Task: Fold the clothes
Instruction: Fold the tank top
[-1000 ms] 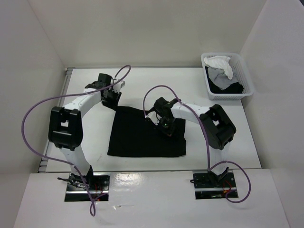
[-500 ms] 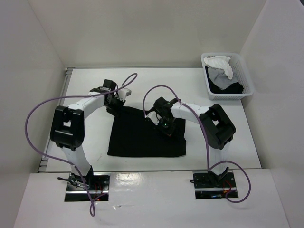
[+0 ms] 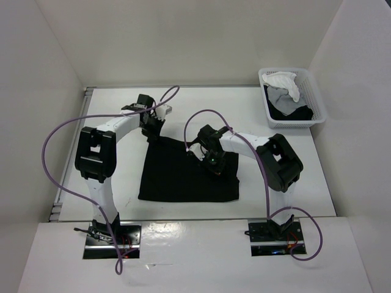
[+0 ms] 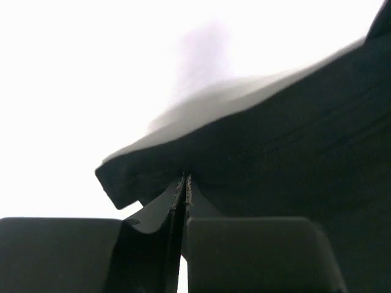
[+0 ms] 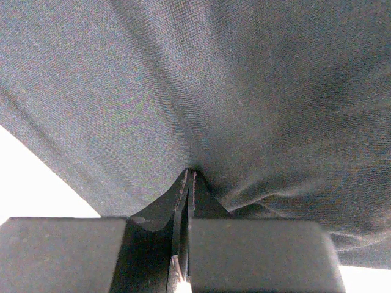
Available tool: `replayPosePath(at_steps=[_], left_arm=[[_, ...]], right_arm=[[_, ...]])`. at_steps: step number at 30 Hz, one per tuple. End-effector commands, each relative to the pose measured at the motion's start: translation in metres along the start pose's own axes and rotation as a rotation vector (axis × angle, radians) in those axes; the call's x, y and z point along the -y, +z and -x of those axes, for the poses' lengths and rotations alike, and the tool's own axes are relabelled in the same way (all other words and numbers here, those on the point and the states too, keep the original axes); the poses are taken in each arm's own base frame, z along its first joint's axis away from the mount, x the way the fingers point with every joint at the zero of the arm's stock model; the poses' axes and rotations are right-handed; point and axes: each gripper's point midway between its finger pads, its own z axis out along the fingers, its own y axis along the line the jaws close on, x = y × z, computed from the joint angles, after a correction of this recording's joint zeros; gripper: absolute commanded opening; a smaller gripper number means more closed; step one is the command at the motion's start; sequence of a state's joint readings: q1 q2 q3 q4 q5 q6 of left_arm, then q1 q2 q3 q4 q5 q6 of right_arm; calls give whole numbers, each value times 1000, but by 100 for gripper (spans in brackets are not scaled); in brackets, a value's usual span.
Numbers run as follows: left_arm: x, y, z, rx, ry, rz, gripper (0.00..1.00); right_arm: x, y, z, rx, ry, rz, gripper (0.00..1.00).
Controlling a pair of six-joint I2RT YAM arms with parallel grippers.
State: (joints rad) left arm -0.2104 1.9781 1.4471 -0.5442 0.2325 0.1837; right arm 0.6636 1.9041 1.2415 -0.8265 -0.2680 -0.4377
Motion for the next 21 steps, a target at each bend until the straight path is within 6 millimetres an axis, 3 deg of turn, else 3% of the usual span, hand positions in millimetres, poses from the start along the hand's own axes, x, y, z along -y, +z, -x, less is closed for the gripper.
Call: replayPosePath(at_steps=[1, 11, 16, 21], left_arm=[[-4, 6, 12, 16, -2, 4, 6], [-12, 12, 27, 32, -15, 18, 6], [-21, 12, 50, 76, -12, 50, 6], [-27, -3, 81, 150, -24, 84, 6]], right_arm=[[3, 16, -11, -35, 3, -4, 0], [3, 18, -12, -43, 6, -1, 0], [4, 19, -10, -35, 3, -4, 0], [7, 17, -7, -31, 1, -16, 0]])
